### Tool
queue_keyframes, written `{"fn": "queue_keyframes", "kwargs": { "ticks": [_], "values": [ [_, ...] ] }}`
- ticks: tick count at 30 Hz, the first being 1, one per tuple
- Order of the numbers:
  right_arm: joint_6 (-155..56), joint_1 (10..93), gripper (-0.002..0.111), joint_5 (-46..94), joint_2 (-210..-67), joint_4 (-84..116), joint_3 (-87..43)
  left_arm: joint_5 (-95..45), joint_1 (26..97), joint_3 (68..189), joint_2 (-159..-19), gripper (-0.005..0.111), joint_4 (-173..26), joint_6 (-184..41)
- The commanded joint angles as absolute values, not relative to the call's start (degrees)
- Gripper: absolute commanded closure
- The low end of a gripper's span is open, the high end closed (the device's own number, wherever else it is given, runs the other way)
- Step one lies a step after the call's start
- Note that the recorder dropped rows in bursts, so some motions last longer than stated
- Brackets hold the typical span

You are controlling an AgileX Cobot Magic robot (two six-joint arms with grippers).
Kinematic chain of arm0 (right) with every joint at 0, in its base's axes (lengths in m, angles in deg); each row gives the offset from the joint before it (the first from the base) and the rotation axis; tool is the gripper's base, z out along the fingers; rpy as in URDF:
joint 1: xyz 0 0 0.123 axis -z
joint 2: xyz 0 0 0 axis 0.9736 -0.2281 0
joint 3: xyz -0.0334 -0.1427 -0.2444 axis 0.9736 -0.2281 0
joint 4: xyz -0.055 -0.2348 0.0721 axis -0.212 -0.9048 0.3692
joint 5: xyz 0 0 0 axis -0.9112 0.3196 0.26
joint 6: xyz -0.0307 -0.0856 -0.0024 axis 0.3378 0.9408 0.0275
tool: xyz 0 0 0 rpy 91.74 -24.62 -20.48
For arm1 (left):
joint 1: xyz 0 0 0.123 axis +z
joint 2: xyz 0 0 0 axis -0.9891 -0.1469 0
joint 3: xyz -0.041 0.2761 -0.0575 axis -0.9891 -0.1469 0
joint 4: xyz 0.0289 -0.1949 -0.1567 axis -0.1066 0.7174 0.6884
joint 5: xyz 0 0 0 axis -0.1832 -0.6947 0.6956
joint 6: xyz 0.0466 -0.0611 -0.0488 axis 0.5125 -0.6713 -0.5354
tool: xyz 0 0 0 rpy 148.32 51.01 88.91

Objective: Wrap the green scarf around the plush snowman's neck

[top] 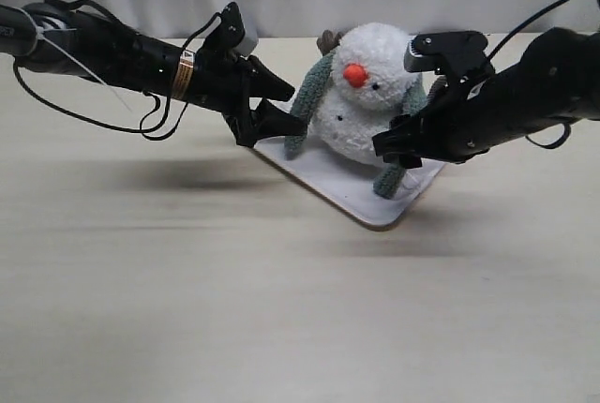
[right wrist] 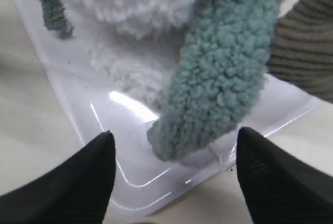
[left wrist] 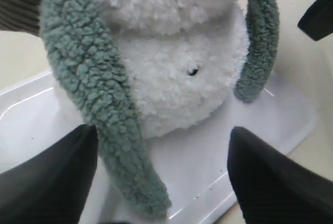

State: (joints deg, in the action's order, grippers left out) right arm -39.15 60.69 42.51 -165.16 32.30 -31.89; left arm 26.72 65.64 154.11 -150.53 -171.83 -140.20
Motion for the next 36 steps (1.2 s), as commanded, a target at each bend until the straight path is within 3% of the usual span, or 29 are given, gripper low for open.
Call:
{"fn": "queue_keyframes", "kwargs": {
  "ticks": [1,11,16,18,26,29,36],
  "values": [
    [-38.98,60.70,0.054,37.29,-168.47,33.48,-31.93,22.79,65.50,153.96,-150.96,0.041,-167.07,-137.17],
    [-37.96,60.60,0.104,36.12,-169.20,33.79,-31.93,20.67,62.95,153.96,-155.56,0.041,-161.68,-125.43],
    [-35.49,58.13,0.104,37.66,-169.20,36.88,-31.93,20.89,62.70,153.96,-155.77,0.042,-160.83,-125.16],
    [-33.66,56.47,0.104,37.66,-169.20,39.47,-31.93,22.15,62.70,153.96,-155.77,0.048,-160.83,-125.16],
    [-32.42,52.50,0.104,30.27,-169.20,41.78,-31.93,29.25,62.50,153.96,-155.77,0.094,-166.24,-125.49],
    [-32.58,52.77,0.104,27.32,-169.20,43.90,-31.93,29.59,62.15,153.96,-155.77,0.107,-168.87,-128.98],
    [-34.58,52.77,0.104,26.01,-169.20,44.12,-31.93,31.03,59.45,154.07,-155.77,0.107,-169.74,-136.57]
  ]
}}
